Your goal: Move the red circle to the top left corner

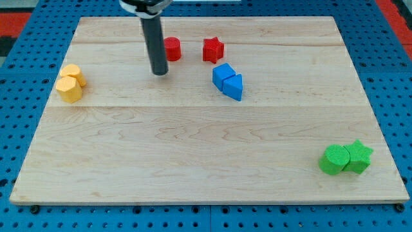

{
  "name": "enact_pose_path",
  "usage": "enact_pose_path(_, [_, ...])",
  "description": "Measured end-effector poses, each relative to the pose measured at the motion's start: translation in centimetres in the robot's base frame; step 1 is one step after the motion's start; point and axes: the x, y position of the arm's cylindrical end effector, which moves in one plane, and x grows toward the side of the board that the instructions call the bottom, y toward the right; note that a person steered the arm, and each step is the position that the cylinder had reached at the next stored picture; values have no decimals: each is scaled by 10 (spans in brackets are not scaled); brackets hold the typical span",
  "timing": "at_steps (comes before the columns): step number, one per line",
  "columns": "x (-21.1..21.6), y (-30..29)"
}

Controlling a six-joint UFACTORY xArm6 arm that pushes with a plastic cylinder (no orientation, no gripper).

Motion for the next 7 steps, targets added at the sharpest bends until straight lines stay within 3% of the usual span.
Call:
enact_pose_path(4, [-28, 43])
enact_pose_path(5, [-55, 24])
enact_pose_path(7, [-90, -77])
